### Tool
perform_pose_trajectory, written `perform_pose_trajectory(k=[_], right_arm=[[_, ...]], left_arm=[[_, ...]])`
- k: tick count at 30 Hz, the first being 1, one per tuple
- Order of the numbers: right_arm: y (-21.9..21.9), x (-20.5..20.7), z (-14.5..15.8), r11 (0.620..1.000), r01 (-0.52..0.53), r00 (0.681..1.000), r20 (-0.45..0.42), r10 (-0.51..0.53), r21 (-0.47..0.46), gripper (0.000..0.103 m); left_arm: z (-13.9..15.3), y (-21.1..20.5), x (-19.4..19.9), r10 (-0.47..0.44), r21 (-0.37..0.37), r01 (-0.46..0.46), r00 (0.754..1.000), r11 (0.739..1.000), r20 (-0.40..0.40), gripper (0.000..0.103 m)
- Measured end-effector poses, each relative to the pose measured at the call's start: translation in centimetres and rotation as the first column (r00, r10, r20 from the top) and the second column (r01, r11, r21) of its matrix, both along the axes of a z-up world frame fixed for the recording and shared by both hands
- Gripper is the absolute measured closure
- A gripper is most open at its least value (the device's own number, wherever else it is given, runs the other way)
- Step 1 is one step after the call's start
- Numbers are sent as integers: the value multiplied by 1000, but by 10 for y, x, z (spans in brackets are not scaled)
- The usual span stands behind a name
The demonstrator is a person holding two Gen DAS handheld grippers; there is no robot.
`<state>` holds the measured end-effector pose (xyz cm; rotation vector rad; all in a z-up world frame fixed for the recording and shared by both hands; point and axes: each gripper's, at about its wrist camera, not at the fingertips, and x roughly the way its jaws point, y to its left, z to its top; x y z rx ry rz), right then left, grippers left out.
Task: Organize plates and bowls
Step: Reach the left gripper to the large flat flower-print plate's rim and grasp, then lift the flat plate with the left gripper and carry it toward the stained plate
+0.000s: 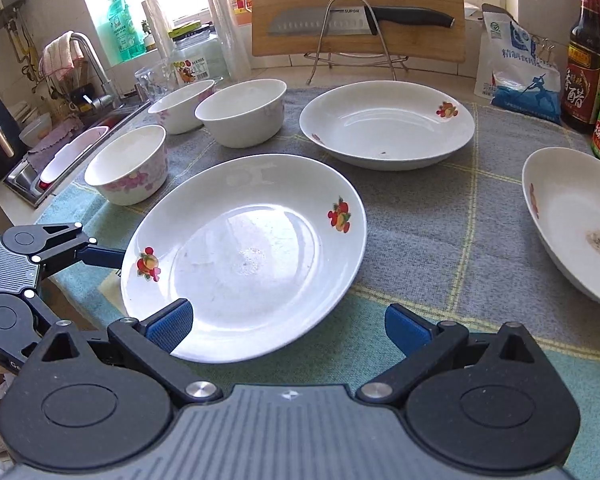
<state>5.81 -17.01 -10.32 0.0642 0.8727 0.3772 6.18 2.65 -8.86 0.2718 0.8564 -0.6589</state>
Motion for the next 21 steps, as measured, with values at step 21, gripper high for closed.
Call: perform_pose_trajectory(k=[21], right_arm=[[23,59,-6,1000,-24,987,-160,26,14,0]], left_arm=[[-9,4,13,-185,-29,189,978,982,100,0]])
